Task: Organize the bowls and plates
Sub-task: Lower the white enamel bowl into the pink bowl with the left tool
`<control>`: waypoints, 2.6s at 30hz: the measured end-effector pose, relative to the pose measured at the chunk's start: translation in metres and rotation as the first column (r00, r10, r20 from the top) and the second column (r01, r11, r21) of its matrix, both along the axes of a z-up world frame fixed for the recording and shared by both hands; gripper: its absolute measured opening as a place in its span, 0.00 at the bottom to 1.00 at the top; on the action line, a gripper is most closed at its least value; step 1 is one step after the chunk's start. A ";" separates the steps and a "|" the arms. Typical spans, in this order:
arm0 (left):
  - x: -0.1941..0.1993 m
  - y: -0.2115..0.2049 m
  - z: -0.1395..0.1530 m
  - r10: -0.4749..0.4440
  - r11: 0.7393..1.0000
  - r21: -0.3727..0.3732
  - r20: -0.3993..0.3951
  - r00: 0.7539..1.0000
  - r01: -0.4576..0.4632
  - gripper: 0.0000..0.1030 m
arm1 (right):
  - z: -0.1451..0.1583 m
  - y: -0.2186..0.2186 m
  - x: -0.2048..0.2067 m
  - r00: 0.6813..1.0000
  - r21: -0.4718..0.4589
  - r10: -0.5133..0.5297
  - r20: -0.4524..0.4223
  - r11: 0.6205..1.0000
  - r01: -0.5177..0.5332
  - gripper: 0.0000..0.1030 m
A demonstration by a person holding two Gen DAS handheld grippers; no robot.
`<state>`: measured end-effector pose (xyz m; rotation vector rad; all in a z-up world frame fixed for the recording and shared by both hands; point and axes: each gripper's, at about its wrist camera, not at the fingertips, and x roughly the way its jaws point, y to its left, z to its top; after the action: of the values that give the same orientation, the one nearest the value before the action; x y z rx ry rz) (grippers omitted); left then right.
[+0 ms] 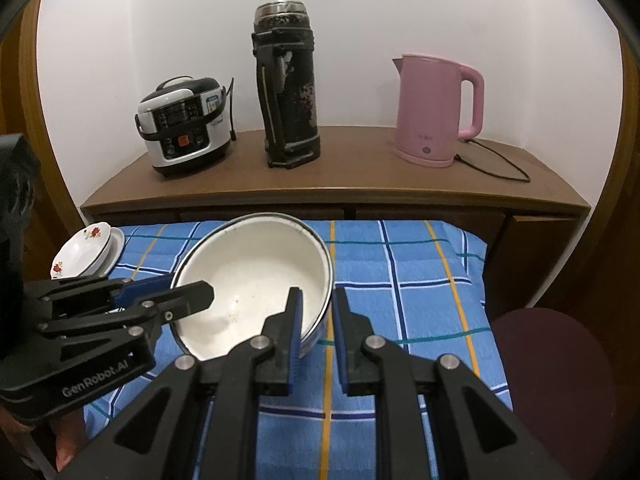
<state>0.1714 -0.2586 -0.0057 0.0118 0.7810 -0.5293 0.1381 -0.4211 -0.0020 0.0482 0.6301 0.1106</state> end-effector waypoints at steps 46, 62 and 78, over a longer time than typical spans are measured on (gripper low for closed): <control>0.046 0.007 -0.025 0.042 0.998 0.048 -0.051 0.998 -0.039 0.21 | -0.036 0.013 0.054 0.993 0.017 0.012 -0.114 1.000 -0.010 0.16; 0.049 0.004 -0.030 0.043 0.998 0.056 -0.064 0.997 -0.039 0.21 | -0.042 0.013 0.056 0.991 0.011 0.014 -0.132 1.000 -0.013 0.16; 0.052 0.005 -0.032 0.039 0.998 0.052 -0.067 0.997 -0.036 0.21 | -0.046 0.017 0.056 0.989 0.010 0.018 -0.146 1.000 -0.017 0.17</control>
<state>0.2232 -0.2534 -0.0381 0.0259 0.8593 -0.4759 0.1941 -0.4038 -0.0482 0.0595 0.7766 0.1279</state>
